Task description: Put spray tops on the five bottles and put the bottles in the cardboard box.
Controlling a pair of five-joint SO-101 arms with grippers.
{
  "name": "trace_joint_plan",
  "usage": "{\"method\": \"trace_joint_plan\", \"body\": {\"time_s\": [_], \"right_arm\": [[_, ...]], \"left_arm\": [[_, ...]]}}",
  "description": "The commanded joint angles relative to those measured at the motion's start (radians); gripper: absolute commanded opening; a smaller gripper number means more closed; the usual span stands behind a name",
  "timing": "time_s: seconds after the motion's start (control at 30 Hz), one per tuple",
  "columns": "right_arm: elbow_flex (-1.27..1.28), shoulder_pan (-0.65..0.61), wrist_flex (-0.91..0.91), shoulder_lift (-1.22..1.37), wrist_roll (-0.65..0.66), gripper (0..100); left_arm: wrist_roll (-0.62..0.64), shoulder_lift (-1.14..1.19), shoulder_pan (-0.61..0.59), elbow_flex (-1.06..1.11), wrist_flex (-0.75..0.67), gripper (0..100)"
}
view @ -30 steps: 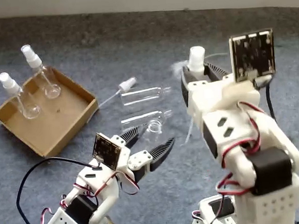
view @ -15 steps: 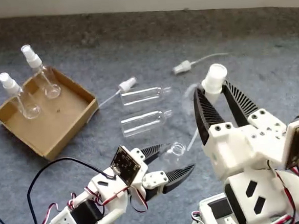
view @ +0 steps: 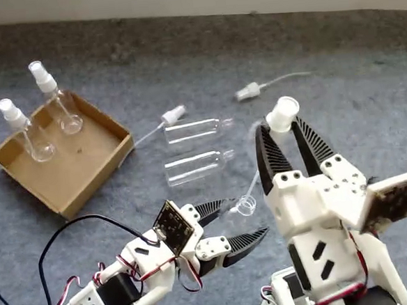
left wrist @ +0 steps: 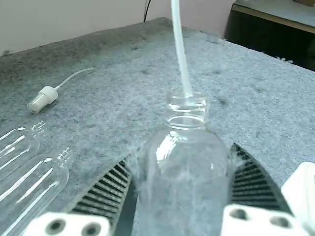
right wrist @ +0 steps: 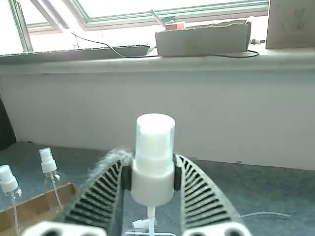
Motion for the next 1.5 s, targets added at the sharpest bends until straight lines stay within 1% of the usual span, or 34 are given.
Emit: {"method": "trace_joint_plan", "body": {"time_s": [0.0,0.2,0.3,0.47,0.53,0.83,1.1,1.17,1.33,1.47], "right_arm": [[-0.008,-0.004,-0.038,0.012,0.025,0.6],[-0.015,-0.002,-0.039,0.051,0.025,0.6],[-0.064,-0.001,-0.038,0.065,0.025,0.6],[-0.157,0.090,0.015,0.142,0.018,0.6],[-0.202,0.101,0.045,0.177,0.018,0.6],[-0.240,0.097,0.154,0.200,0.017,0.6],[-0.242,-0.022,0.160,0.200,0.017,0.6],[-0.249,-0.018,0.143,0.200,0.023,0.6],[-0.306,0.042,0.139,0.200,0.026,0.6],[-0.340,0.051,0.142,0.200,0.026,0.6]], "left_arm": [[0.005,-0.012,0.015,0.022,-0.002,15],[0.005,-0.012,0.010,0.022,0.000,15],[0.005,-0.012,0.010,0.022,0.000,15],[0.005,-0.012,0.010,0.022,0.000,15],[0.005,-0.012,0.010,0.022,0.000,15],[0.005,-0.012,0.010,0.022,-0.002,15],[0.005,-0.012,0.010,0.022,0.000,15],[0.005,-0.012,0.010,0.022,0.000,15],[0.005,-0.012,0.010,0.022,0.000,15],[0.005,-0.012,0.010,0.022,0.000,15]]}}
